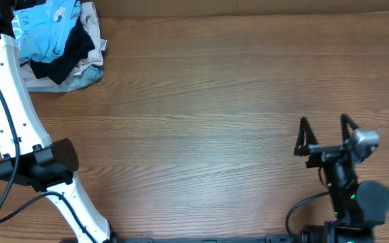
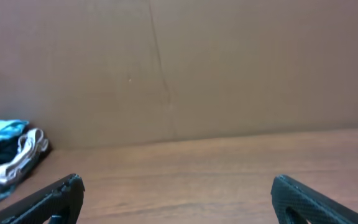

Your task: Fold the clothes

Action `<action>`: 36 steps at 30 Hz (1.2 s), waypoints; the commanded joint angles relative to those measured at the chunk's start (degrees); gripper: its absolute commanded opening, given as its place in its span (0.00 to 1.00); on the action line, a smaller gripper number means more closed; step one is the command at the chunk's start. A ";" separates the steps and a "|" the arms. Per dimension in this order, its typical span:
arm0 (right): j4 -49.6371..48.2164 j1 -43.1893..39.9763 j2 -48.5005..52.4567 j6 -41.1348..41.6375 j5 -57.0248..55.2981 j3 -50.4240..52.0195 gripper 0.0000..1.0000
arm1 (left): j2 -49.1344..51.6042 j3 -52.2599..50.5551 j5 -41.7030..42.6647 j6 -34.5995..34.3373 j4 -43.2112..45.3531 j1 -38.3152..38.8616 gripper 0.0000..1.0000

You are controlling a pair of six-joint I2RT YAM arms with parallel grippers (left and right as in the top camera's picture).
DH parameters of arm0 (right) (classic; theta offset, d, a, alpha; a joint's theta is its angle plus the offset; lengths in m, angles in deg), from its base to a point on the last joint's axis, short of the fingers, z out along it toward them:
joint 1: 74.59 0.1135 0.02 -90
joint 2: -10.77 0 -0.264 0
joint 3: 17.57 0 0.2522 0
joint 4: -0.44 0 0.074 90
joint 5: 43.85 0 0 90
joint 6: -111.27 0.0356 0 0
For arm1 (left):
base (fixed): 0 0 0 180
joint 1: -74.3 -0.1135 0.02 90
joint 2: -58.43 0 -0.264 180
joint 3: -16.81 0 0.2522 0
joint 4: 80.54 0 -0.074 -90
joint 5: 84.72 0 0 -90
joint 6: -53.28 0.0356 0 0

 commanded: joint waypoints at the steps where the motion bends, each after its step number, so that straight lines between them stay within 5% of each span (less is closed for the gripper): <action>1: -2.56 0.66 -5.03 -0.20 -0.72 6.40 1.00 | 0.07 0.26 0.26 0.85 0.17 -0.22 1.00; 11: -2.71 0.76 -15.67 0.46 -5.38 16.59 1.00 | 0.07 0.26 0.26 0.85 0.17 -0.22 1.00; 17: -0.87 0.76 -16.04 5.38 -10.84 18.62 1.00 | 0.07 0.26 0.26 0.85 0.17 -0.22 1.00; 36: 1.53 0.90 -17.11 3.43 -10.84 18.62 1.00 | 0.07 0.26 0.26 0.85 0.17 -0.22 1.00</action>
